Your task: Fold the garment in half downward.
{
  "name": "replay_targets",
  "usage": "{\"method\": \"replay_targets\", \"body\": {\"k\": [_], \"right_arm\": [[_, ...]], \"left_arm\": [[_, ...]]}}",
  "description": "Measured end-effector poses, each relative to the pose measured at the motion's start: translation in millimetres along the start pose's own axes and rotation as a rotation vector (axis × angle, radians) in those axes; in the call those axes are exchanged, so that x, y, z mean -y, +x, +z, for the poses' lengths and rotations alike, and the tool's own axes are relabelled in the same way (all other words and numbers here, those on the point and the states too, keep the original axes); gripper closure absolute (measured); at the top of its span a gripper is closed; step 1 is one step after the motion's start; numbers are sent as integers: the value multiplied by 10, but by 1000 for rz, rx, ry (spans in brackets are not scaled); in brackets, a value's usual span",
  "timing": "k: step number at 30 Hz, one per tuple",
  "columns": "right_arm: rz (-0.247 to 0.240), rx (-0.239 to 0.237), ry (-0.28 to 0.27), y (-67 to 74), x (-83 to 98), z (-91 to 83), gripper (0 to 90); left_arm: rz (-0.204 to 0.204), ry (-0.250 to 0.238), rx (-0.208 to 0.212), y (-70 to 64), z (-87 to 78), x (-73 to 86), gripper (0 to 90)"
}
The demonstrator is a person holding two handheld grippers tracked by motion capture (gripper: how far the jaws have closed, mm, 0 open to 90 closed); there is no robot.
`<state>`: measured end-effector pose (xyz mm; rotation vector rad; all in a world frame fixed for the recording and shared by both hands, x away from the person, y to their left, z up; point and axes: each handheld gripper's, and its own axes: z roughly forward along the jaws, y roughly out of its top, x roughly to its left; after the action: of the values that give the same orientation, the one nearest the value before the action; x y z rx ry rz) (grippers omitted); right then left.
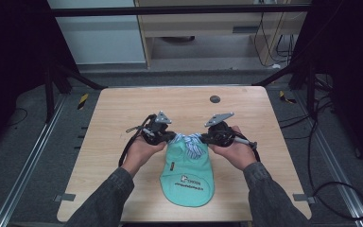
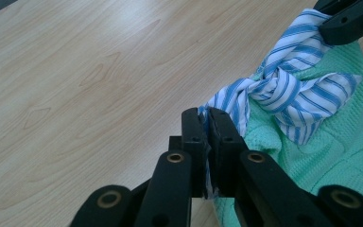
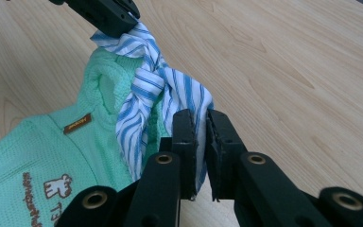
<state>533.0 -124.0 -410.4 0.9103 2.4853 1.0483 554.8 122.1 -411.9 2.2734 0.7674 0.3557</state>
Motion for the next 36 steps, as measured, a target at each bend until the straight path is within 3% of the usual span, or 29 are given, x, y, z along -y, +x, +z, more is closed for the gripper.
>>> {"method": "replay_targets", "body": {"k": [10, 16, 25, 36], "right_arm": [[6, 6, -14, -65, -79, -5, 828], [-29, 28, -22, -38, -185, -64, 828], [-47, 36, -34, 20, -208, -114, 829], [-38, 45, -49, -37, -229, -174, 830]], "left_arm": [[-12, -29, -2, 83, -24, -72, 861], [-4, -47, -15, 92, -96, -102, 862], [6, -62, -28, 93, -116, -146, 860], [-6, -85, -22, 127, -106, -220, 862]]}}
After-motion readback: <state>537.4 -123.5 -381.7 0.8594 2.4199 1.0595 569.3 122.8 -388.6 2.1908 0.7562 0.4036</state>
